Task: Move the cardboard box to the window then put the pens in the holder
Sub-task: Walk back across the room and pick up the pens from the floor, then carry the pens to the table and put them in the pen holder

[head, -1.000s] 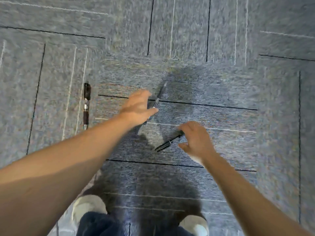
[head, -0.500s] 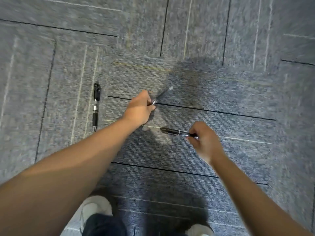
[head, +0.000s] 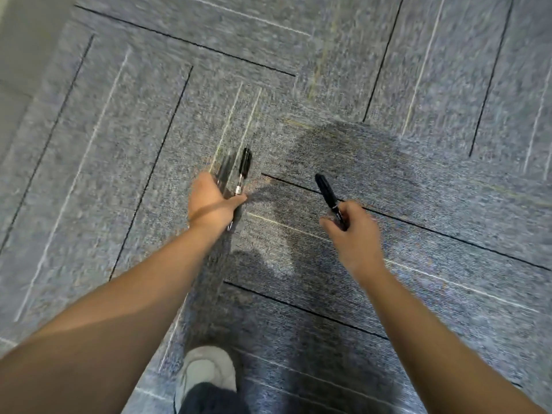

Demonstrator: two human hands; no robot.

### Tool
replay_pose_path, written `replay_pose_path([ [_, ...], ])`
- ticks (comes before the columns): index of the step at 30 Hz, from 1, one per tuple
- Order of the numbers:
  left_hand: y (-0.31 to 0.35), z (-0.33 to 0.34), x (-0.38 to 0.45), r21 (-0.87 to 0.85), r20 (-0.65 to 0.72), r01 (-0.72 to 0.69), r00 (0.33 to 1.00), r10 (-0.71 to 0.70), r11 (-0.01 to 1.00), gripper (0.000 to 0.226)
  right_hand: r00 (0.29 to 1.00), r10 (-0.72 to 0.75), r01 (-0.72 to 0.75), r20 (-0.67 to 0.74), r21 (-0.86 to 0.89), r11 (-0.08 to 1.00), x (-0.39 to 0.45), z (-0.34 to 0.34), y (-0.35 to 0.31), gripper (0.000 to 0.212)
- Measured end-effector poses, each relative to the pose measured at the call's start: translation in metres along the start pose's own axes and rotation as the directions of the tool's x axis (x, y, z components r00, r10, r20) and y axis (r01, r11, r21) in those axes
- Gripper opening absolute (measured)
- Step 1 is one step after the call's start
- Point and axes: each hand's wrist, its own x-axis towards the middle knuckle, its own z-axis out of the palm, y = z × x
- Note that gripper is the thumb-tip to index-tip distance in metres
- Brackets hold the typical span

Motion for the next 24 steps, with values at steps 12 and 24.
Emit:
replay_pose_path([
  [12,0.068,-0.061,-0.076,-0.185,0.273,-0.223,0.924,0.268,0.957,0.022,0.993,-0.049,0.064,-0.111,0.134,0.989,-0.059,-0.072,-0.075,0.027],
  [24,0.288,-0.337,-0.319,-0.358,0.15,-0.503,0.801,0.58,0.787,0.034,0.945,-0.168,0.187,-0.281,0.041,0.981,-0.244,-0.328,-0.349,0.036],
])
